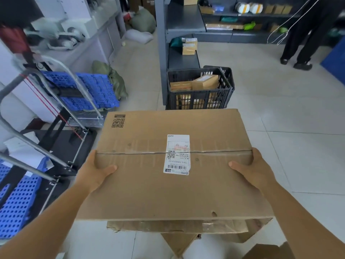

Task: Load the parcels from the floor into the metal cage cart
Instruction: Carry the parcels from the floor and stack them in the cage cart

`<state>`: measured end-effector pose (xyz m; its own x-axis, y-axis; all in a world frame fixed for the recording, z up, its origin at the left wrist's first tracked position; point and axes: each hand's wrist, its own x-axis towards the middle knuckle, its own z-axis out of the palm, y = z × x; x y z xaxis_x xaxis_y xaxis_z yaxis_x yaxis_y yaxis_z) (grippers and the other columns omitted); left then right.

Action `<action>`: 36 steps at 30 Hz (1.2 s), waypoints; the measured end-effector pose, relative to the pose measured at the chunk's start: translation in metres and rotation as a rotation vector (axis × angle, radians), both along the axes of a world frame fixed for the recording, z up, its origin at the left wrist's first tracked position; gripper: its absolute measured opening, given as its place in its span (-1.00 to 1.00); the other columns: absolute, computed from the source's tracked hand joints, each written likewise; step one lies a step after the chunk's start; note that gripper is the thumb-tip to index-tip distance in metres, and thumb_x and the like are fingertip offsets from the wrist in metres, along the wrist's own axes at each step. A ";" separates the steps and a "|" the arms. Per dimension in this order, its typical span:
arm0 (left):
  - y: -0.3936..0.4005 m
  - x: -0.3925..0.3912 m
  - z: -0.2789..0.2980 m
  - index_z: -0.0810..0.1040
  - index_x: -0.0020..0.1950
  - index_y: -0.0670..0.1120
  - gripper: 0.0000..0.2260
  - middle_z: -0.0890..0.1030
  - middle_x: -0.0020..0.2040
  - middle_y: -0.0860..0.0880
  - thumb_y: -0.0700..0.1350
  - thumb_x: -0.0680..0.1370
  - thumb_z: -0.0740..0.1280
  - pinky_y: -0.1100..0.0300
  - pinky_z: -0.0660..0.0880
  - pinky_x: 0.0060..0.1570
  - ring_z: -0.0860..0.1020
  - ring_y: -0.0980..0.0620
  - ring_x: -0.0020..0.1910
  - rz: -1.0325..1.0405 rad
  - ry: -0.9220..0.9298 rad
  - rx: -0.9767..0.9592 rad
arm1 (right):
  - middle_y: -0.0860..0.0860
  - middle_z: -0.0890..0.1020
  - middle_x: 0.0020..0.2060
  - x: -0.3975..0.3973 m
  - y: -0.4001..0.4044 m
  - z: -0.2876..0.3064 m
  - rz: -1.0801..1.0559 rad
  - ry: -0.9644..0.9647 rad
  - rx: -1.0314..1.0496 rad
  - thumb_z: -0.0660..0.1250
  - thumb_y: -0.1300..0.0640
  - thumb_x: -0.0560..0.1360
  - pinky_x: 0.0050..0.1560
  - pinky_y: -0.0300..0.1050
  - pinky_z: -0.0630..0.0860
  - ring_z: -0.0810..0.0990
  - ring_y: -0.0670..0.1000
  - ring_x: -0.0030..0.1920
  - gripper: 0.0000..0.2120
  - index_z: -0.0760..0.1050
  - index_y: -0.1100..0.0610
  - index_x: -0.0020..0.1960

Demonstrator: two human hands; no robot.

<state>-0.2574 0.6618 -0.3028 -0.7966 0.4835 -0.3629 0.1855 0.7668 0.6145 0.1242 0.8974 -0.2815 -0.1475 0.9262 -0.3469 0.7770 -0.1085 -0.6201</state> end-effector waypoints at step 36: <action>-0.451 -0.015 0.225 0.24 0.50 0.09 -0.22 0.52 0.30 -0.01 0.08 0.36 0.52 0.00 0.44 0.20 0.51 -0.11 0.23 0.769 0.498 0.317 | -0.02 0.54 0.23 -0.300 -0.252 0.179 0.720 0.443 0.182 0.52 -0.26 0.24 0.20 0.18 0.48 0.52 0.15 0.21 -0.15 0.26 -0.07 0.41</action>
<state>-0.2727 0.2113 -0.0775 -0.9632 -0.2164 0.1594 -0.0024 0.5998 0.8001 -0.1760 0.6456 -0.1026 -0.8062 0.5911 0.0255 0.3013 0.4472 -0.8422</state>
